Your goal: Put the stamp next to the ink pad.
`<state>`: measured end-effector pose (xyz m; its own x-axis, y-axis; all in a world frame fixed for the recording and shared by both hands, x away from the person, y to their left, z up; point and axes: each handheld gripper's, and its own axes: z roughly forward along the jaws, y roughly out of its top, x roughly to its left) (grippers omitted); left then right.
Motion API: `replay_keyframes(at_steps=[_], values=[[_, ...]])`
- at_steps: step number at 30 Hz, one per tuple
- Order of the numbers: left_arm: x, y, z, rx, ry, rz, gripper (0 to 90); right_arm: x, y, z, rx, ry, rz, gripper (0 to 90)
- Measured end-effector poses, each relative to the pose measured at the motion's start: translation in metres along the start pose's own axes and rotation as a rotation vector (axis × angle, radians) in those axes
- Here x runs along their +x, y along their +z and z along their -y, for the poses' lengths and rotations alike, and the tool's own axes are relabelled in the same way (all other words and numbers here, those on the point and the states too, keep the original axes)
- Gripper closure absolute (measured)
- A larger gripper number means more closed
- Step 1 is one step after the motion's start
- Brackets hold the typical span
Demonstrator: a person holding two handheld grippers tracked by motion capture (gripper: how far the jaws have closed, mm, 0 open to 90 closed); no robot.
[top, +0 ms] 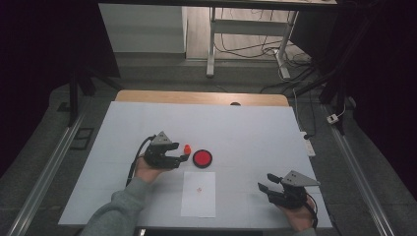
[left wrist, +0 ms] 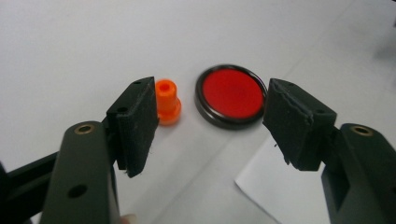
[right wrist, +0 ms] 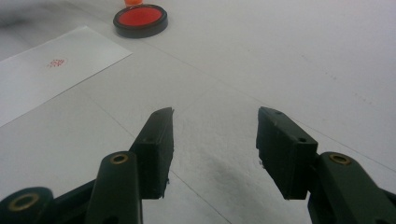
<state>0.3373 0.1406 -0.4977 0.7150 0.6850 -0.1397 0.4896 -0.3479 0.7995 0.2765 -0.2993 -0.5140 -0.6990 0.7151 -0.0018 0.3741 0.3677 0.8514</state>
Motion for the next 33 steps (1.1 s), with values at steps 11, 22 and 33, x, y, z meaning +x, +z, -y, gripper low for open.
replay_keyframes(at_steps=[11,22,33], values=[[-0.012,-0.040,0.028,-0.013,0.002,0.005,35.2,0.000,0.003,-0.003,-0.009,-0.017,-0.008,46.0],[-0.016,-0.077,0.072,-0.022,-0.022,-0.032,35.2,-0.006,0.004,-0.003,-0.015,-0.019,0.000,46.0],[-0.016,-0.090,0.088,-0.017,-0.023,-0.033,35.2,-0.012,0.001,-0.002,-0.011,-0.034,0.030,45.9]])
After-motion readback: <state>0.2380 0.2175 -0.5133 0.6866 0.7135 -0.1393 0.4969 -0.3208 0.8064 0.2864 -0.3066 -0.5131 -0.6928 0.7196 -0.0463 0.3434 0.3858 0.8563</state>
